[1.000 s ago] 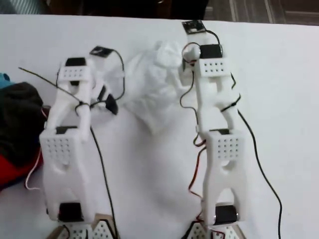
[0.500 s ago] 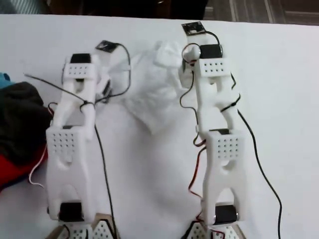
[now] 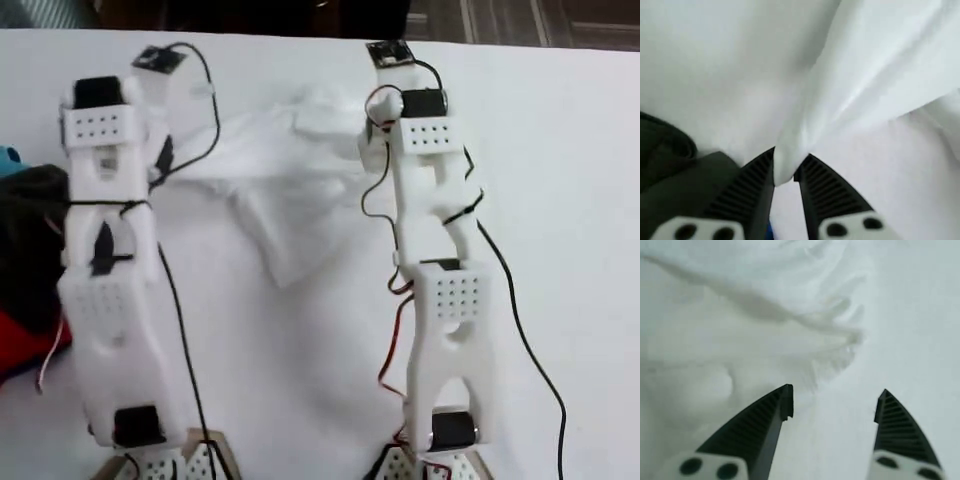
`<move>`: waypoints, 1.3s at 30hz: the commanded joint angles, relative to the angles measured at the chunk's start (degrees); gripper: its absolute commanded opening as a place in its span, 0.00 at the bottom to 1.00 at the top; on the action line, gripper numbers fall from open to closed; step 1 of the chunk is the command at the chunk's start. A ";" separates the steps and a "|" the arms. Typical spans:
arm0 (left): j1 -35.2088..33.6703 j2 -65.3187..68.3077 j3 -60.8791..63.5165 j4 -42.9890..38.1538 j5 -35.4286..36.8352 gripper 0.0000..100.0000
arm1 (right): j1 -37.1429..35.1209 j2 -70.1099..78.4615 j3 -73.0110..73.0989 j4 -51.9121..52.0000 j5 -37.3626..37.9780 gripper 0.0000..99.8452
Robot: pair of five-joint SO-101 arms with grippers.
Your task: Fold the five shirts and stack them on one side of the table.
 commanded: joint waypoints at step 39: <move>-16.70 -64.79 68.88 -5.27 -11.69 0.02 | -14.29 17.45 -31.03 -10.07 13.89 0.02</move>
